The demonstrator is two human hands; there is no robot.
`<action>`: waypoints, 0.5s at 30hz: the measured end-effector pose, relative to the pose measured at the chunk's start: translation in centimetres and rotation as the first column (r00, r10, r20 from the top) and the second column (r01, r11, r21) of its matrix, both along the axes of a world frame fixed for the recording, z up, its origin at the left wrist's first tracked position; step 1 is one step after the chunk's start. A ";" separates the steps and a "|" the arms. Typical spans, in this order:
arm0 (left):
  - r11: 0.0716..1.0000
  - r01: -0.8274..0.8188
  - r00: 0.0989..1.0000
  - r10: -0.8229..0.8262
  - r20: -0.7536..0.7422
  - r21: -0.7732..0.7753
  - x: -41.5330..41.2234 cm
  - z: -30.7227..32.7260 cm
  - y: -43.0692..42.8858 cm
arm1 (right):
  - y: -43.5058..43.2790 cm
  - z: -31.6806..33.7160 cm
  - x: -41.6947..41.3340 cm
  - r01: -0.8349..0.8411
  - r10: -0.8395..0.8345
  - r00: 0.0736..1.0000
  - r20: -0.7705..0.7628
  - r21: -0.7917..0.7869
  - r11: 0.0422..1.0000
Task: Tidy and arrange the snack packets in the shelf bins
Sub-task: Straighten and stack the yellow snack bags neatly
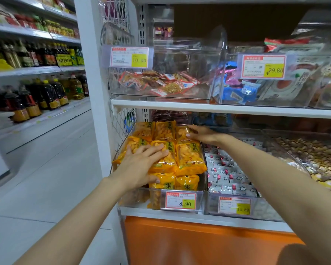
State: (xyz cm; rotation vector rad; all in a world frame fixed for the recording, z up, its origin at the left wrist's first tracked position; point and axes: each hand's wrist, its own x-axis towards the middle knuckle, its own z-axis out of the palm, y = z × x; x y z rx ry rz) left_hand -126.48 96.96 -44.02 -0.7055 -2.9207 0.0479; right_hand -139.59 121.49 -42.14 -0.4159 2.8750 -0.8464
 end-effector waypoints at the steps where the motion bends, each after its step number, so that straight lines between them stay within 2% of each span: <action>1: 1.000 -0.011 1.000 0.011 0.018 0.013 0.0 -0.1 -0.1 | -0.1 0.0 0.0 -0.009 0.009 1.000 0.005 -0.017 1.000; 4: 0.999 -0.028 0.997 0.025 0.069 0.045 0.2 0.0 -0.1 | -0.4 -0.2 -0.1 0.001 -0.001 1.000 -0.001 -0.011 1.000; 10: 0.997 -0.017 1.000 0.016 0.016 0.078 0.5 -0.5 -0.2 | -0.6 -1.0 0.4 0.063 -0.067 0.995 -0.075 -0.060 0.996; 15: 0.941 0.007 1.000 -0.012 0.013 0.338 0.1 -0.8 -1.5 | -0.2 0.0 4.3 -0.098 0.072 0.976 -0.203 -0.120 0.988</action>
